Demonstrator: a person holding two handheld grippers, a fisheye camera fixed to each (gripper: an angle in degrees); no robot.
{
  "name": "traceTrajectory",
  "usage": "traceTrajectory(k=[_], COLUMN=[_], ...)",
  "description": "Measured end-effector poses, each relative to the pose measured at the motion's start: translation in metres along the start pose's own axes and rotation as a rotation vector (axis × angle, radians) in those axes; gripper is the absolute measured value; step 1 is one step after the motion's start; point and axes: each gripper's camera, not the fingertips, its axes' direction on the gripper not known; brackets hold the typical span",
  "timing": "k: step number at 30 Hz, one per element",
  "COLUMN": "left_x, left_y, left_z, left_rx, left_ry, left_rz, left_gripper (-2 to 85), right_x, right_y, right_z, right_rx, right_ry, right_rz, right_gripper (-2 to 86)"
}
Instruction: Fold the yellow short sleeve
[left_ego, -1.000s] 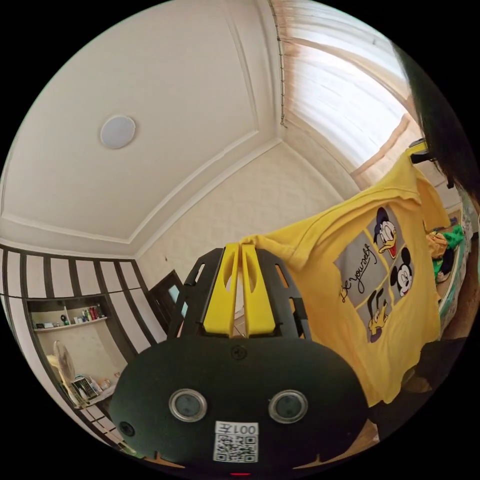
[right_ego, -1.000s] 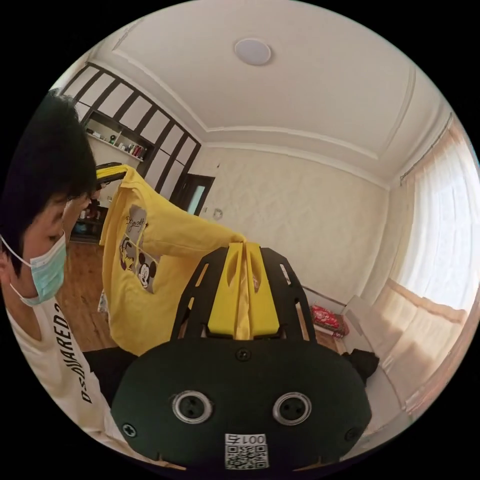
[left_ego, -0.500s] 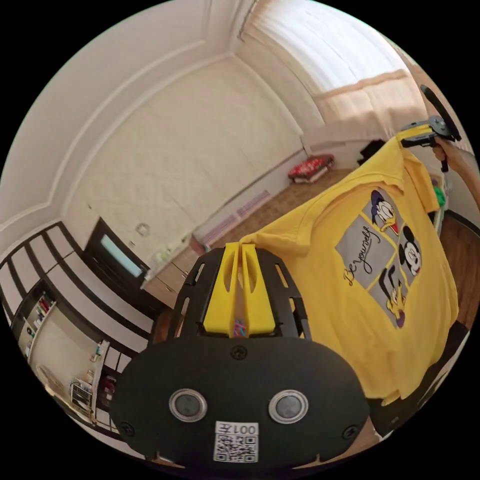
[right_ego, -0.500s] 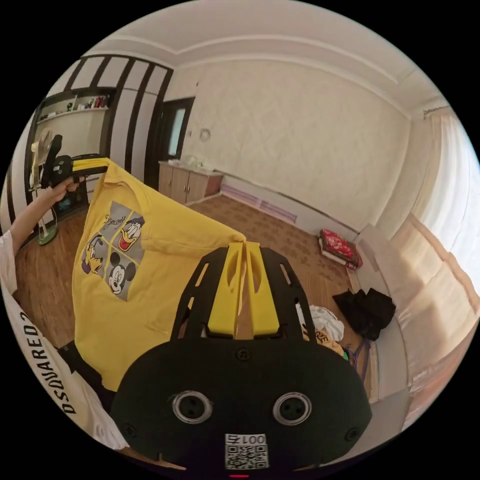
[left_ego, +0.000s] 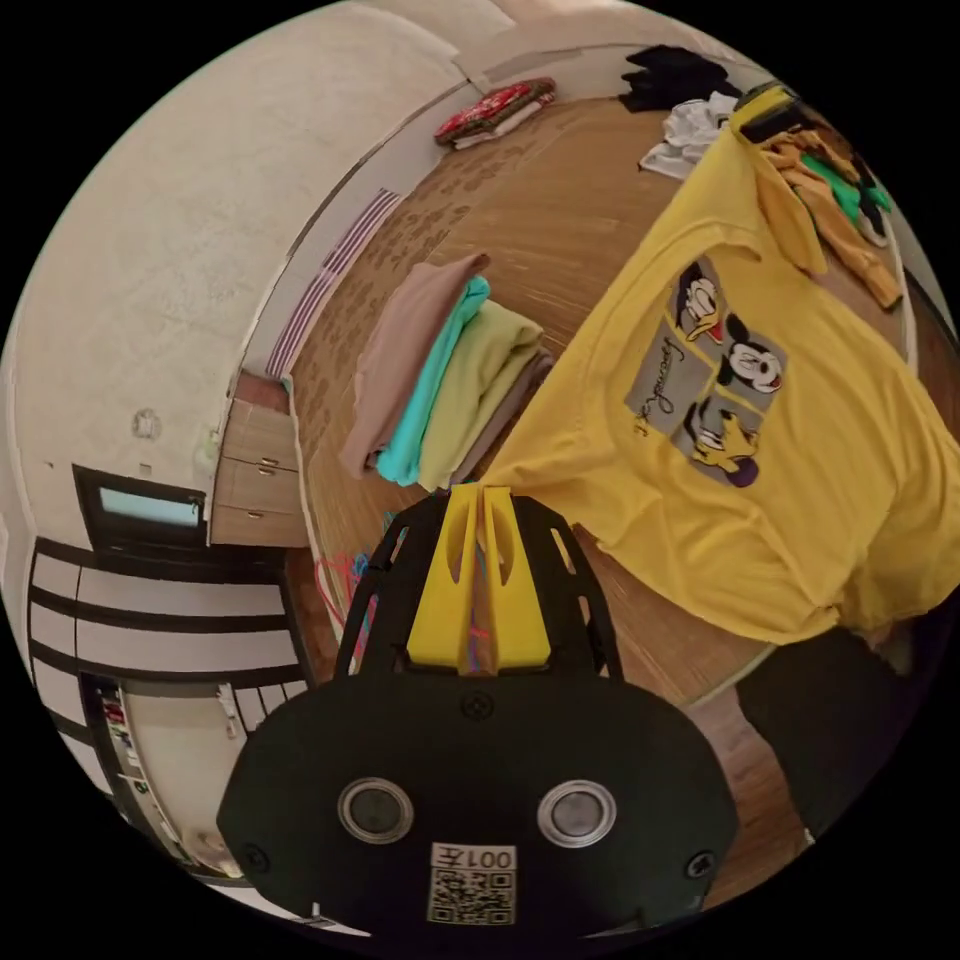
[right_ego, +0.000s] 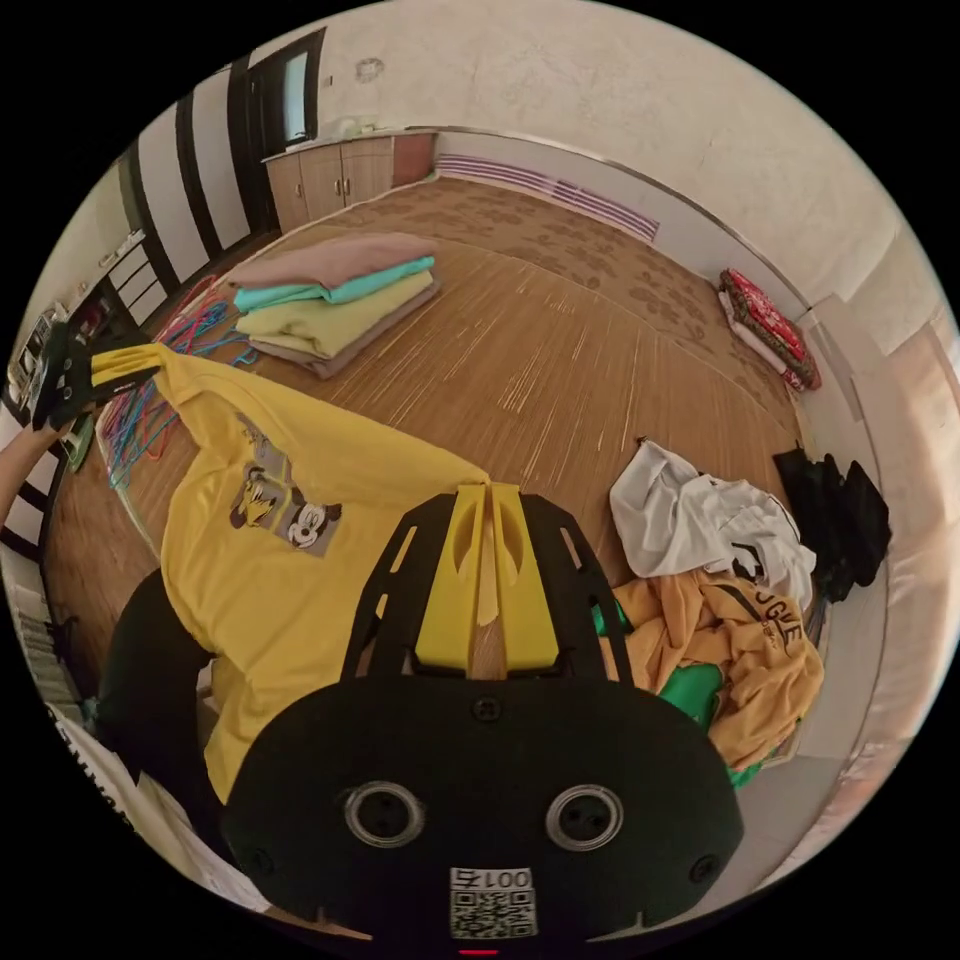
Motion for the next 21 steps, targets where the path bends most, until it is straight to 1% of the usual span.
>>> traceTrajectory(k=[3,7,9,11,13,14,16,19,21], left_x=[-0.032,-0.076,-0.087,-0.091,-0.089,-0.089,-0.095,-0.121,-0.135], left_y=[-0.041,-0.092,-0.107,-0.119,-0.121,-0.116,-0.102,-0.064,-0.035], left_z=[0.029,0.064,0.083,0.113,0.132,0.138,0.142,0.137,0.125], left_rx=[-0.009,-0.023,-0.061,-0.186,-0.277,-0.289,-0.290,-0.272,-0.257], left_ry=[-0.006,0.047,0.070,0.092,0.062,0.070,0.094,0.090,0.102], left_rz=[-0.087,-0.216,-0.251,-0.260,-0.225,-0.214,-0.232,-0.340,-0.386], left_gripper=[-0.9,-0.8,-0.4,2.3,7.3,10.5,11.7,11.3,11.1], right_x=[0.011,0.020,0.021,0.018,0.016,0.017,0.022,0.039,0.047], right_y=[-0.038,-0.089,-0.106,-0.121,-0.124,-0.121,-0.112,-0.086,-0.064], right_z=[0.032,0.074,0.096,0.132,0.154,0.166,0.178,0.177,0.162], right_rx=[0.009,-0.006,-0.038,-0.137,-0.194,-0.233,-0.277,-0.300,-0.288], right_ry=[0.015,0.087,0.083,0.053,0.053,0.058,0.098,0.238,0.244], right_rz=[0.057,0.086,0.091,0.063,0.032,0.021,0.020,0.039,0.021], right_gripper=[0.7,1.1,1.5,2.8,4.9,6.8,7.7,6.6,5.8])
